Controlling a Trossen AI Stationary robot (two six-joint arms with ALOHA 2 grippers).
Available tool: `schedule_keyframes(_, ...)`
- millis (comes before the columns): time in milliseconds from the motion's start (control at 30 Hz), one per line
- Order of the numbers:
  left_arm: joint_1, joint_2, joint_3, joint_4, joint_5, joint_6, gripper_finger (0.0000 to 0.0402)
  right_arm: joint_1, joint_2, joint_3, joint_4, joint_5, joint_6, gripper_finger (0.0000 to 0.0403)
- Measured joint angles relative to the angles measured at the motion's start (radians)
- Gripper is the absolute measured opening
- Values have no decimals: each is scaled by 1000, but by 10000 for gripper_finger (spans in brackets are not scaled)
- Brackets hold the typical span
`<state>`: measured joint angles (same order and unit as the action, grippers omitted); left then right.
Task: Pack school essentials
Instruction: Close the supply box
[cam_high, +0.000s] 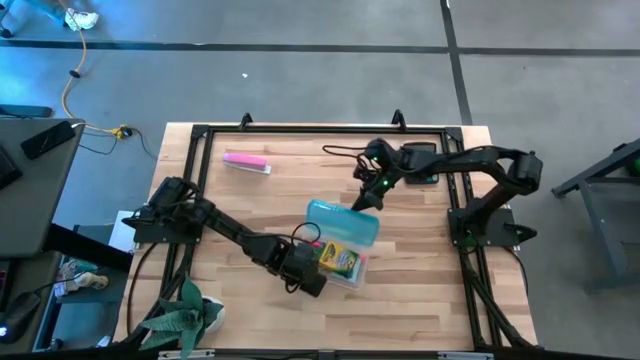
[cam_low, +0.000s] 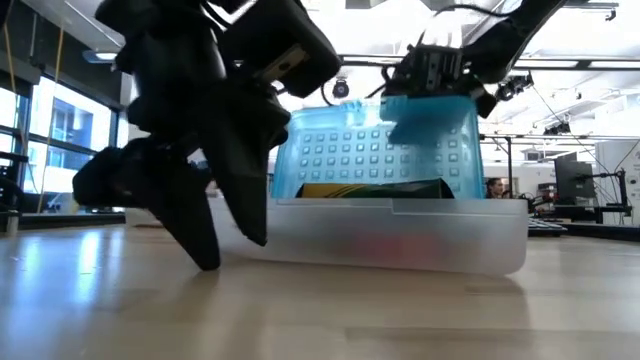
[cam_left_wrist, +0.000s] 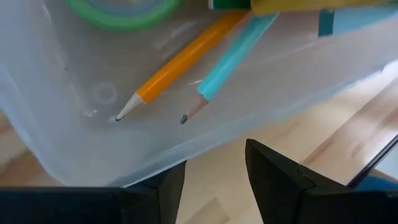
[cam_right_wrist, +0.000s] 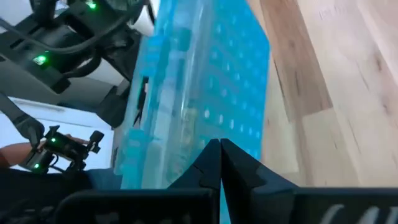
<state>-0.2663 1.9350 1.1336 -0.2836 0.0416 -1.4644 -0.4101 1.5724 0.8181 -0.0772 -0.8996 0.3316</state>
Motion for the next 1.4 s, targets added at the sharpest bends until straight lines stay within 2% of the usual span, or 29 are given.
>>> schedule_keyframes(233,41,0,0,0,-28,1,156,51,-50,0,0,44,42,0)
schedule_keyframes(533,86,0,0,0,-57,11,156,143,-50,0,-1,122,80,0)
schedule_keyframes(833,72,-24,-1,-29,-14,91,156,190,-50,0,-5,206,117,0)
schedule_keyframes(1400,-31,-212,0,-378,31,137,156,302,-50,0,-9,294,168,0)
